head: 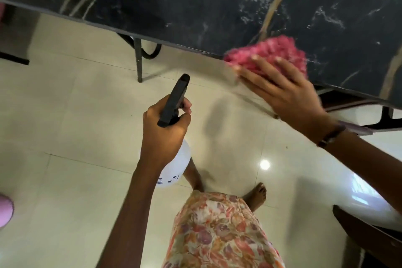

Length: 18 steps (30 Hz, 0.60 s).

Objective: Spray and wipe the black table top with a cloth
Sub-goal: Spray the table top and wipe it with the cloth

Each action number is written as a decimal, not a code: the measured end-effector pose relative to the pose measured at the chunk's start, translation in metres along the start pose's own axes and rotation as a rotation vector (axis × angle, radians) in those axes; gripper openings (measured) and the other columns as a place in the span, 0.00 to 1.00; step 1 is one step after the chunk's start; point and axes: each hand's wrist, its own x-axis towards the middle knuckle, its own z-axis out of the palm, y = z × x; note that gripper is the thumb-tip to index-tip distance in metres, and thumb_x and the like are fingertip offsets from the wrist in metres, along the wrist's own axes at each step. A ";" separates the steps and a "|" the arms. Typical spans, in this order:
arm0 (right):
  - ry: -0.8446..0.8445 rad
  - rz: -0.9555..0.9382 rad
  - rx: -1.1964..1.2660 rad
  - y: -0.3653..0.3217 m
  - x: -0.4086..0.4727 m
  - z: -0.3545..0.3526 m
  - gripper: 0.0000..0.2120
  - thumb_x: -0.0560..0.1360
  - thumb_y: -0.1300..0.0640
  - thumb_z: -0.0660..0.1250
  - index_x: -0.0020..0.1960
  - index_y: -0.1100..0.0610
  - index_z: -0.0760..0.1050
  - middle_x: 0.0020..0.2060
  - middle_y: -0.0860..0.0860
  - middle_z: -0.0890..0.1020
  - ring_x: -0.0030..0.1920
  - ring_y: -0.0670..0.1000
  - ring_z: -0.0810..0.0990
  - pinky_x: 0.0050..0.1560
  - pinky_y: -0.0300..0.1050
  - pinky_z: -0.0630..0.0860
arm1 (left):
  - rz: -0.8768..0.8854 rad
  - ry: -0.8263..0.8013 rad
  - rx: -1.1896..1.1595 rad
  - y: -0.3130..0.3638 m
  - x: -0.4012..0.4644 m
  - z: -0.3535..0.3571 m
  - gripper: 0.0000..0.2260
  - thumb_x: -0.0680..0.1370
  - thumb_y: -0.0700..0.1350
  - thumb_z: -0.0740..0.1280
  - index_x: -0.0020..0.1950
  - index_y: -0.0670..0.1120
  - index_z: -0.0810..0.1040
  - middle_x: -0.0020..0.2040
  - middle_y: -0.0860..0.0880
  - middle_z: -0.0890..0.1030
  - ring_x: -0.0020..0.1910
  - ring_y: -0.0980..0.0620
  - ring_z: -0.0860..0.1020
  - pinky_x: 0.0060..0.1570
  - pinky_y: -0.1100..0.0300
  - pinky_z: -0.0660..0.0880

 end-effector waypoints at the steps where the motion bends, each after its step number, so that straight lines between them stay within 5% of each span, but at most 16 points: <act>1: -0.031 0.015 -0.009 0.002 -0.007 -0.001 0.46 0.71 0.56 0.69 0.78 0.56 0.42 0.77 0.54 0.49 0.76 0.56 0.53 0.75 0.55 0.51 | -0.001 0.005 -0.010 0.000 0.004 -0.009 0.07 0.66 0.39 0.62 0.41 0.46 0.77 0.40 0.46 0.80 0.25 0.53 0.66 0.29 0.64 0.68; 5: -0.036 0.036 0.013 -0.007 0.027 -0.010 0.41 0.74 0.57 0.64 0.78 0.57 0.42 0.77 0.54 0.46 0.76 0.57 0.51 0.75 0.57 0.47 | -0.005 0.019 -0.033 -0.005 0.019 -0.039 0.07 0.66 0.39 0.62 0.42 0.44 0.77 0.40 0.47 0.80 0.24 0.53 0.66 0.29 0.64 0.68; 11: 0.051 -0.005 0.067 -0.059 0.193 -0.053 0.44 0.71 0.56 0.68 0.78 0.55 0.44 0.78 0.51 0.53 0.76 0.54 0.56 0.74 0.52 0.57 | -0.021 0.068 -0.075 -0.012 0.032 -0.085 0.08 0.66 0.38 0.61 0.42 0.44 0.77 0.42 0.44 0.80 0.26 0.47 0.64 0.27 0.66 0.66; 18: 0.119 -0.089 0.209 -0.088 0.331 -0.085 0.42 0.70 0.58 0.70 0.77 0.52 0.51 0.77 0.49 0.57 0.75 0.53 0.58 0.73 0.53 0.58 | -0.015 0.130 -0.090 -0.018 0.038 -0.138 0.16 0.66 0.38 0.61 0.40 0.59 0.77 0.40 0.47 0.80 0.25 0.48 0.64 0.27 0.65 0.66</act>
